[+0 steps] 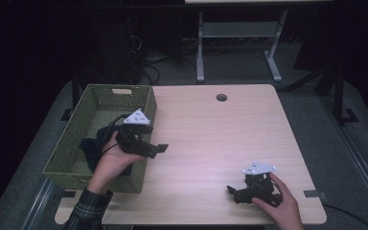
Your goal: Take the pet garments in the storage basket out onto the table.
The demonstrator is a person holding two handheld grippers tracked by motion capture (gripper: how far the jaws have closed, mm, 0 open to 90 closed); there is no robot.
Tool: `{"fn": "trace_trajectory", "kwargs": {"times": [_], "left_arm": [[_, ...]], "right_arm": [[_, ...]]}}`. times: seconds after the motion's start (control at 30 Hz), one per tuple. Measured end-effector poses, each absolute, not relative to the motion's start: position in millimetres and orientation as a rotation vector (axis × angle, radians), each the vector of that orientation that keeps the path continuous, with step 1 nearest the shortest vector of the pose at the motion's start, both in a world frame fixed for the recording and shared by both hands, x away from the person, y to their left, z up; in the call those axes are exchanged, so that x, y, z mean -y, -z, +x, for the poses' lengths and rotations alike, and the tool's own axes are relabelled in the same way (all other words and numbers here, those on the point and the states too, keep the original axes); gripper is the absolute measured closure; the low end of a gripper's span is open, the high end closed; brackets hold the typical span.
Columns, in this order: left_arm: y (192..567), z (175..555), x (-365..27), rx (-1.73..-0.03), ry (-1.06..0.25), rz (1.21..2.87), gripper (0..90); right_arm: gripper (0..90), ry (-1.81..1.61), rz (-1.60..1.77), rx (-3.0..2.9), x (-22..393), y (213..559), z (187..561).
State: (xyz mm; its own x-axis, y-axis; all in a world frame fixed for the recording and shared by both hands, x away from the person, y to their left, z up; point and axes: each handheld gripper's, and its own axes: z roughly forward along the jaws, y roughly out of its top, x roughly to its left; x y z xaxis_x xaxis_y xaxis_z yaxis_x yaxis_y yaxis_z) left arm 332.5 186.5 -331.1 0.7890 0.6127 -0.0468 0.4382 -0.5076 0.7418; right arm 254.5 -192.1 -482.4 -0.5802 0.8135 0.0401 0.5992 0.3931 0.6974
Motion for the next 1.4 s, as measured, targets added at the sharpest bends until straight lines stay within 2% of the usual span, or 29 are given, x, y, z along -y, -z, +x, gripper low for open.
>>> {"fn": "trace_trajectory", "kwargs": {"times": [1.4], "left_arm": [[328.5, 349.1, -277.7, -0.962, -0.455, 2.108, 14.2]], "right_arm": [[0.0, -0.983, 1.234, -2.348, 192.1, 482.4, 254.5]]}}
